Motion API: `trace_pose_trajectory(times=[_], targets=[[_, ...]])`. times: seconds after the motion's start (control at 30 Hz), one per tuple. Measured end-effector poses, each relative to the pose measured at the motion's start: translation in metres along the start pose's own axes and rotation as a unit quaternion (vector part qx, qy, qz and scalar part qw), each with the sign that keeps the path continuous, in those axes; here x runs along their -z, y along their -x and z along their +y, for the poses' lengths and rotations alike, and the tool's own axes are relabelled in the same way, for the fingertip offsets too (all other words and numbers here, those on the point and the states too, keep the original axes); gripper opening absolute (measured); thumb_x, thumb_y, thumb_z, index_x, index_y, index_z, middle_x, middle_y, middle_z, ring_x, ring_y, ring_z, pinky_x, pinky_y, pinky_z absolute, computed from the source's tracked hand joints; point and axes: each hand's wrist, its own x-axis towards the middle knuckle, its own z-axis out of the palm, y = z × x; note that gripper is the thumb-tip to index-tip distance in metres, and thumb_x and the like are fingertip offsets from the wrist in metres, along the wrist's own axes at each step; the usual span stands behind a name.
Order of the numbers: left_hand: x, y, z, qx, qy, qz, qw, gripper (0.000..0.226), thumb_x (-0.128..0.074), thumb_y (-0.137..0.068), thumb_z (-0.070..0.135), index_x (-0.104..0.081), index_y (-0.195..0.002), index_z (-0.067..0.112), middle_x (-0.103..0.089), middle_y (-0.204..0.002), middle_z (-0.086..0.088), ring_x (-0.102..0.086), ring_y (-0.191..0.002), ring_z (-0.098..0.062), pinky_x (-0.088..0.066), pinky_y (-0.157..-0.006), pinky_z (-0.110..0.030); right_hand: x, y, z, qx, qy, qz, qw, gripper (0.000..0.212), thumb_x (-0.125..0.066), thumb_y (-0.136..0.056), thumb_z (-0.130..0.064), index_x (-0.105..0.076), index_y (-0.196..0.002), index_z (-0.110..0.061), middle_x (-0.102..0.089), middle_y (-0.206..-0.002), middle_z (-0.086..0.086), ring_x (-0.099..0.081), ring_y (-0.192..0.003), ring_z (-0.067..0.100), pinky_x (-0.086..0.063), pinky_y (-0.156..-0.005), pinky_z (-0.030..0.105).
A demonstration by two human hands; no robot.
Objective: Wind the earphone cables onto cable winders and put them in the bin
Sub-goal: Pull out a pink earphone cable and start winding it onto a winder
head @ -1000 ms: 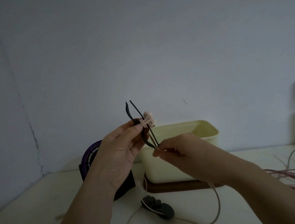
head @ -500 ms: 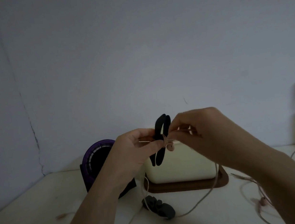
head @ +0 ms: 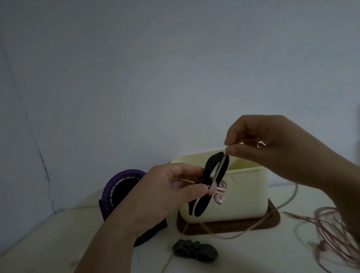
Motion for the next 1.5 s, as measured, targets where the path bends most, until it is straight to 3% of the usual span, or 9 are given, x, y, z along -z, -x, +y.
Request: trace_pose_trajectory(times=[0.13, 0.27, 0.37, 0.5, 0.63, 0.83, 1.03, 1.33, 1.5], targets=[[-0.004, 0.002, 0.003, -0.010, 0.042, -0.044, 0.998, 0.020, -0.074, -0.074, 0.018, -0.076, -0.093, 0.021, -0.075, -0.099, 0.002, -0.070, -0.095, -0.010, -0.052, -0.081, -0.018, -0.003, -0.001, 0.011, -0.005, -0.133, -0.006, 0.991, 0.022, -0.066, -0.070, -0.044, -0.068, -0.078, -0.025, -0.070, -0.081, 0.005, -0.063, -0.082, 0.037, -0.052, -0.081, 0.051], [-0.008, 0.000, 0.006, -0.026, 0.183, -0.018, 0.983, 0.025, -0.068, -0.072, 0.010, -0.077, -0.094, 0.016, -0.073, -0.104, -0.011, -0.070, -0.093, -0.020, -0.056, -0.078, -0.025, -0.029, -0.002, 0.024, -0.044, -0.220, -0.006, 0.975, 0.009, -0.066, -0.083, -0.027, -0.069, -0.075, -0.028, -0.069, -0.075, 0.004, -0.061, -0.069, 0.020, -0.050, -0.068, 0.029], [-0.009, -0.006, 0.004, -0.022, 0.286, 0.056, 0.956, 0.027, -0.069, -0.074, 0.009, -0.070, -0.101, 0.005, -0.073, -0.105, -0.013, -0.070, -0.089, -0.021, -0.058, -0.071, -0.026, -0.046, -0.001, 0.023, -0.065, -0.168, -0.003, 0.984, 0.016, -0.060, -0.089, -0.026, -0.063, -0.073, -0.025, -0.063, -0.062, -0.012, -0.053, -0.056, -0.001, -0.042, -0.055, 0.013], [-0.011, -0.012, 0.000, -0.029, 0.341, 0.120, 0.932, 0.030, -0.058, -0.072, 0.010, -0.068, -0.100, 0.005, -0.074, -0.095, -0.007, -0.070, -0.079, -0.013, -0.057, -0.064, -0.023, -0.067, 0.002, 0.018, -0.060, -0.030, -0.038, 0.997, 0.020, -0.050, -0.097, -0.021, -0.063, -0.083, -0.027, -0.062, -0.065, -0.014, -0.053, -0.055, 0.009, -0.045, -0.052, 0.024], [-0.005, -0.012, -0.003, -0.021, 0.360, 0.160, 0.919, 0.030, -0.058, -0.075, 0.011, -0.068, -0.102, 0.007, -0.073, -0.082, -0.002, -0.067, -0.067, -0.007, -0.056, -0.061, -0.020, -0.070, 0.004, 0.009, -0.060, 0.032, -0.097, 0.993, 0.024, -0.045, -0.098, -0.027, -0.066, -0.087, -0.020, -0.057, -0.059, -0.012, -0.051, -0.050, -0.001, -0.037, -0.051, 0.012], [-0.004, -0.014, -0.011, -0.024, 0.234, 0.209, 0.949, 0.026, -0.062, -0.075, 0.013, -0.069, -0.100, 0.011, -0.076, -0.093, 0.001, -0.069, -0.075, -0.005, -0.055, -0.068, -0.020, -0.058, 0.006, -0.004, -0.028, 0.144, -0.137, 0.980, 0.031, -0.040, -0.100, -0.033, -0.067, -0.103, -0.018, -0.055, -0.070, -0.010, -0.053, -0.064, 0.006, -0.048, -0.067, 0.028], [-0.010, -0.014, -0.013, -0.002, 0.076, 0.226, 0.971, 0.018, -0.065, -0.085, 0.006, -0.070, -0.099, 0.016, -0.075, -0.094, -0.002, -0.071, -0.089, -0.015, -0.057, -0.084, -0.032, -0.043, 0.006, -0.014, 0.008, 0.187, -0.094, 0.978, 0.028, -0.042, -0.097, -0.034, -0.065, -0.087, -0.021, -0.043, -0.057, -0.008, -0.043, -0.051, 0.009, -0.034, -0.053, 0.023], [-0.013, -0.007, -0.007, 0.019, 0.024, 0.075, 0.997, 0.019, -0.063, -0.086, 0.000, -0.069, -0.097, 0.015, -0.076, -0.090, 0.000, -0.071, -0.085, -0.008, -0.053, -0.076, -0.016, -0.006, -0.001, -0.007, 0.010, 0.136, 0.061, 0.989, 0.007, -0.068, -0.078, -0.033, -0.064, -0.073, -0.030, -0.054, -0.054, -0.018, -0.053, -0.058, -0.011, -0.039, -0.055, 0.006], [-0.017, -0.005, -0.004, 0.013, 0.031, 0.023, 0.999, 0.021, -0.068, -0.079, 0.009, -0.070, -0.099, 0.016, -0.076, -0.097, 0.001, -0.070, -0.093, -0.008, -0.052, -0.082, -0.015, 0.005, -0.002, -0.001, -0.027, 0.042, 0.113, 0.992, 0.010, -0.068, -0.077, -0.034, -0.066, -0.070, -0.027, -0.066, -0.063, -0.019, -0.049, -0.045, 0.000, -0.037, -0.045, 0.009]])
